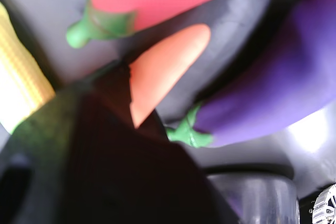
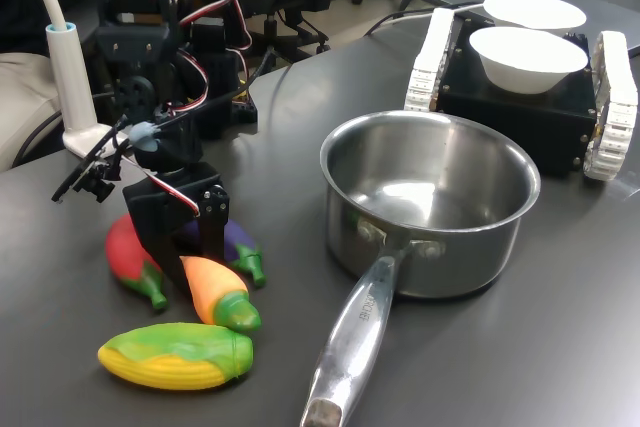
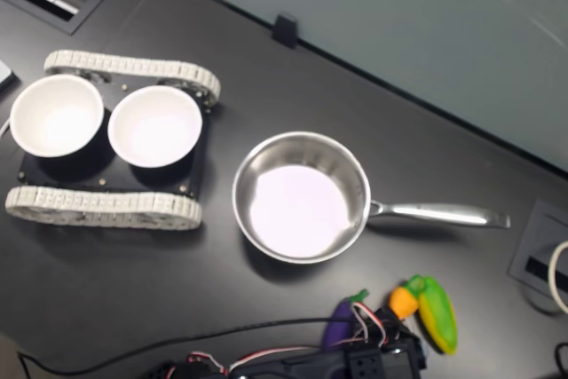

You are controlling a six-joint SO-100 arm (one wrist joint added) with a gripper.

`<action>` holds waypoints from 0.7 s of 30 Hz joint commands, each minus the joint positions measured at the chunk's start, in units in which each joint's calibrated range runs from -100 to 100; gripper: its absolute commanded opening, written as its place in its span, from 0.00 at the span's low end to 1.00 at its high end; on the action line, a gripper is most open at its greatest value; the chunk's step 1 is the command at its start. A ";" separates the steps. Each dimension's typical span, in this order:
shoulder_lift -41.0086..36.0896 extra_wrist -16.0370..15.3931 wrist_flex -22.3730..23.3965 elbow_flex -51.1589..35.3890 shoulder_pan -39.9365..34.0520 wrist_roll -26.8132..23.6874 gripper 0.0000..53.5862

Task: Pick up the carrot and place them in the pan

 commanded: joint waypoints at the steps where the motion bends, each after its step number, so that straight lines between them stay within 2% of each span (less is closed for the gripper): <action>1: -3.13 1.35 -1.61 0.73 1.87 -1.66 0.00; 13: -10.72 -5.29 0.26 0.46 1.07 -10.50 0.00; 21: -13.93 -8.90 0.78 -3.81 0.38 -16.26 0.00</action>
